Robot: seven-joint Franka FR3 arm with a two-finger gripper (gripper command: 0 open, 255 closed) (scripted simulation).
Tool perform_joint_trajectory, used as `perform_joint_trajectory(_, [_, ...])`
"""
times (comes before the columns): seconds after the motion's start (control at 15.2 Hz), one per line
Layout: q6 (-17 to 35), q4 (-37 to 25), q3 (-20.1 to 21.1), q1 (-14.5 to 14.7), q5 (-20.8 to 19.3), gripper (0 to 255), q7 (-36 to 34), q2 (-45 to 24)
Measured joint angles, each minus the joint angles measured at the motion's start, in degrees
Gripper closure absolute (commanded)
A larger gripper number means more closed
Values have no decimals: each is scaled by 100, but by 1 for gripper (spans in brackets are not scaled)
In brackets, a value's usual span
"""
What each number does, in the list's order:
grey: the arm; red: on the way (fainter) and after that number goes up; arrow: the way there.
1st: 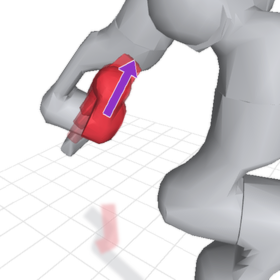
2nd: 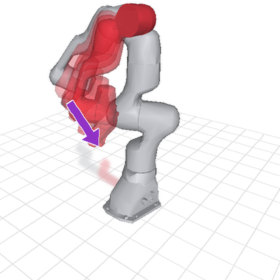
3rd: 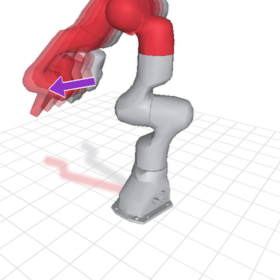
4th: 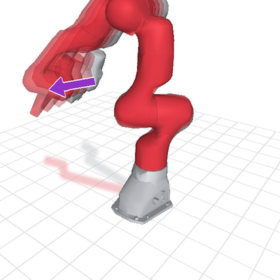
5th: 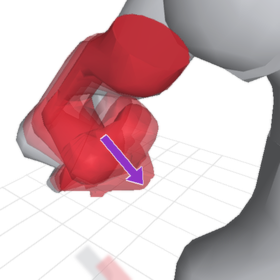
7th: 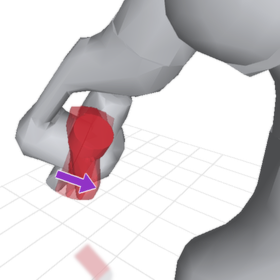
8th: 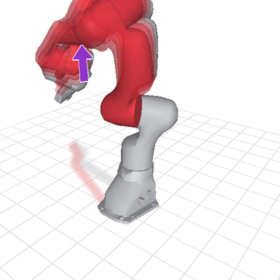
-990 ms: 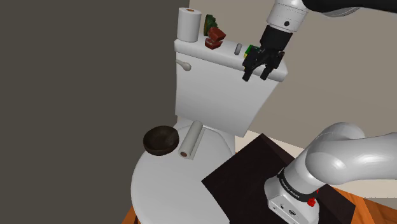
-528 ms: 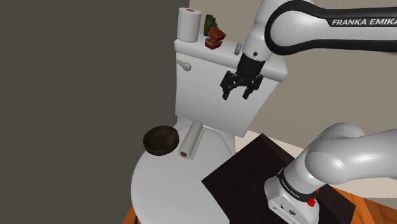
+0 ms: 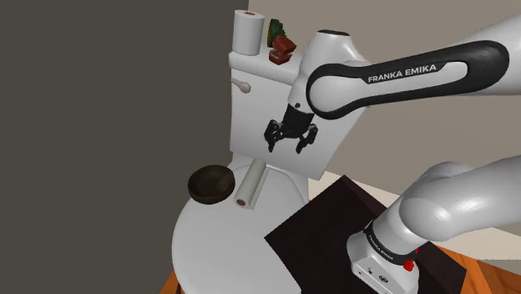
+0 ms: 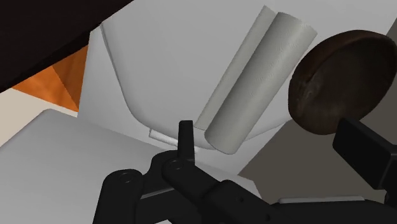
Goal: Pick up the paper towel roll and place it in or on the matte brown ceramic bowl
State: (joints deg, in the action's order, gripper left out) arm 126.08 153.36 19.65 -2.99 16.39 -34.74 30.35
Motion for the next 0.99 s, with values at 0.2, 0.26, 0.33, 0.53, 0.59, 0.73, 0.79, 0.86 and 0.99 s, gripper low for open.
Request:
perform_joint_trajectory(0.2, [680,-16,353,-116,8,0,-538,-646])
perform_joint_trajectory(0.26, [933,-7,445,-183,-27,0,-695,-888])
perform_joint_trajectory(0.33, [1186,-8,560,-239,-70,0,-888,-1133])
perform_joint_trajectory(0.53, [1880,-113,902,-445,-380,0,-1609,-1923])
perform_joint_trajectory(0.59, [2101,-173,1019,-508,-551,0,-1915,-2203])
perform_joint_trajectory(0.73, [2496,-310,1153,-645,-1047,0,-2575,-2773])
perform_joint_trajectory(0.79, [2658,-425,1173,-685,-1385,0,-2976,-3083])
perform_joint_trajectory(0.86, [2788,-450,1139,-707,-1591,0,-3179,-3261])
perform_joint_trajectory(0.99, [2985,-497,1069,-688,-1922,0,-3482,-3542])
